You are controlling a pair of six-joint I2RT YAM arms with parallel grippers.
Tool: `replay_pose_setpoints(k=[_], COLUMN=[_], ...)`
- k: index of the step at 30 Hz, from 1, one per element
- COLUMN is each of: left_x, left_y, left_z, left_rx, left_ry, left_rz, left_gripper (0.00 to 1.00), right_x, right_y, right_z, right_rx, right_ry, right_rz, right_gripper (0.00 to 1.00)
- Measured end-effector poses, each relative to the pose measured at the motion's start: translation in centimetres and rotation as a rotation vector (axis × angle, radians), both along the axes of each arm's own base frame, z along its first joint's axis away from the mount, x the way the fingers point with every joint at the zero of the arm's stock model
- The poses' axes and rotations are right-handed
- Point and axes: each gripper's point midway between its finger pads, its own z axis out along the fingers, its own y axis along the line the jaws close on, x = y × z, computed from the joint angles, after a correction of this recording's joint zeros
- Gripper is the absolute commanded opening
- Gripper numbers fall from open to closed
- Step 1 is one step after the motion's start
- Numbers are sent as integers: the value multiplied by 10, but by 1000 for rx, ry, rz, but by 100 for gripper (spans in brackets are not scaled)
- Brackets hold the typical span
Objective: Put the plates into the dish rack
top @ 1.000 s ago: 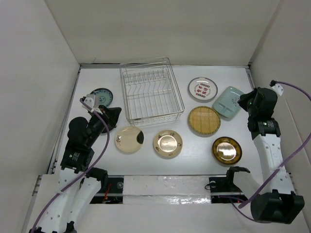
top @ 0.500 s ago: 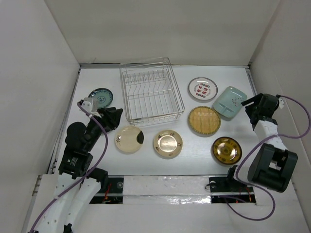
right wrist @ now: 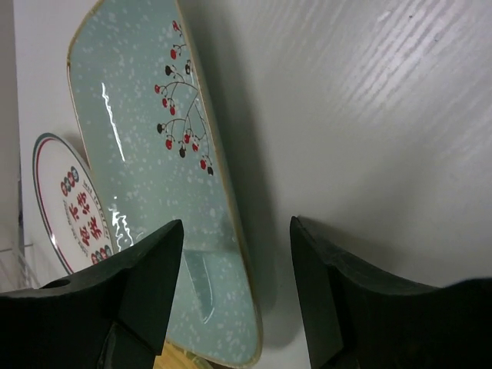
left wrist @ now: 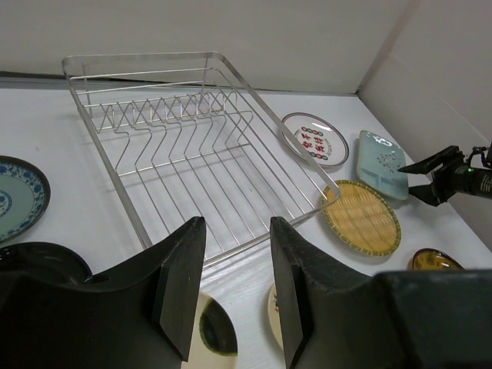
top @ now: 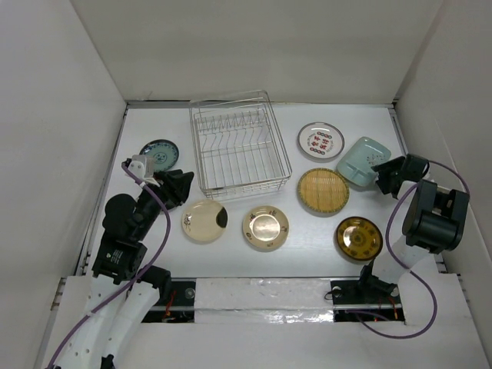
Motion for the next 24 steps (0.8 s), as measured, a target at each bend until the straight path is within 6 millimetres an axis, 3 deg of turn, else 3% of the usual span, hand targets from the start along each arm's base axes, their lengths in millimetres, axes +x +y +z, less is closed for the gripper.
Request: replay_pose_setpoints(k=[4, 10, 18, 24], left_x=[0, 0, -1, -3], left_y=[0, 1, 2, 3], left_z=[0, 0, 2, 5], left_rx=[1, 3, 4, 1], left_ry=[-1, -4, -11, -23], left_rz=[1, 7, 9, 9], left_gripper=[36, 37, 37, 38], right_x=[14, 18, 22, 11], right_y=[1, 2, 0, -5], right_z=[-2, -9, -8, 15], right_rx=[31, 53, 38, -70], right_ry=[-29, -22, -16, 14], right_rz=[15, 20, 30, 0], right_gripper=[52, 34, 2, 0])
